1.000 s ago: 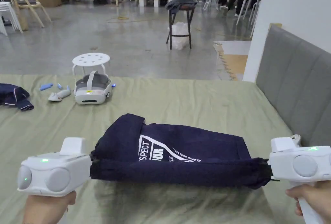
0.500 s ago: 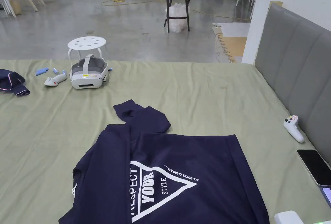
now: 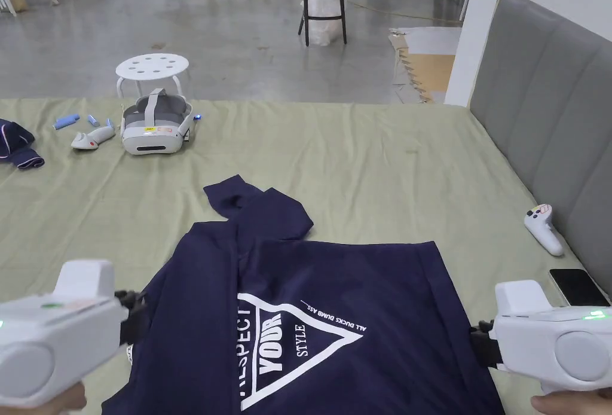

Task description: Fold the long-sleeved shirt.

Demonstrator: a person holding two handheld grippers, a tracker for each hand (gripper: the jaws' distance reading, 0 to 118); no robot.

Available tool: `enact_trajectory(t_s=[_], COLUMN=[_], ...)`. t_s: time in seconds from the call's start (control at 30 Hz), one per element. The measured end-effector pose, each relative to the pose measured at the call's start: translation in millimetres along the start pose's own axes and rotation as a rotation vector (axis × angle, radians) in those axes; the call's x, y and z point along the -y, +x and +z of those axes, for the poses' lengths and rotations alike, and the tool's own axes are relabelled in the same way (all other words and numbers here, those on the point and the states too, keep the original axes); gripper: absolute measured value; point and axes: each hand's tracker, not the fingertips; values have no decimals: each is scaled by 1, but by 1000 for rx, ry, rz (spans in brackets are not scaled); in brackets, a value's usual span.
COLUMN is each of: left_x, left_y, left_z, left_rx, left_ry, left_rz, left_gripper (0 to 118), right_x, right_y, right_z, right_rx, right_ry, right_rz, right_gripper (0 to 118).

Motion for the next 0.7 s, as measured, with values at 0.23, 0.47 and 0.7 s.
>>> enact_trajectory(t_s=[0.23,0.47,0.7], left_x=[-126,-202,-191], left_y=[-7,-3,6], left_z=[-128,-334,-433], left_rx=[73,29,-85], left_ry=[42,-131,-253], left_rz=[-12,9,-20], left_gripper=[7,44,101], right_x=[-33,-47,-39], right_y=[-15,-23,-25], right_z=[-41,-101,-125], right_rx=[-35,-64,-80], right_ry=[-15,-55,-117], right_rz=[13,-34,-39], right_gripper=[5,5,5])
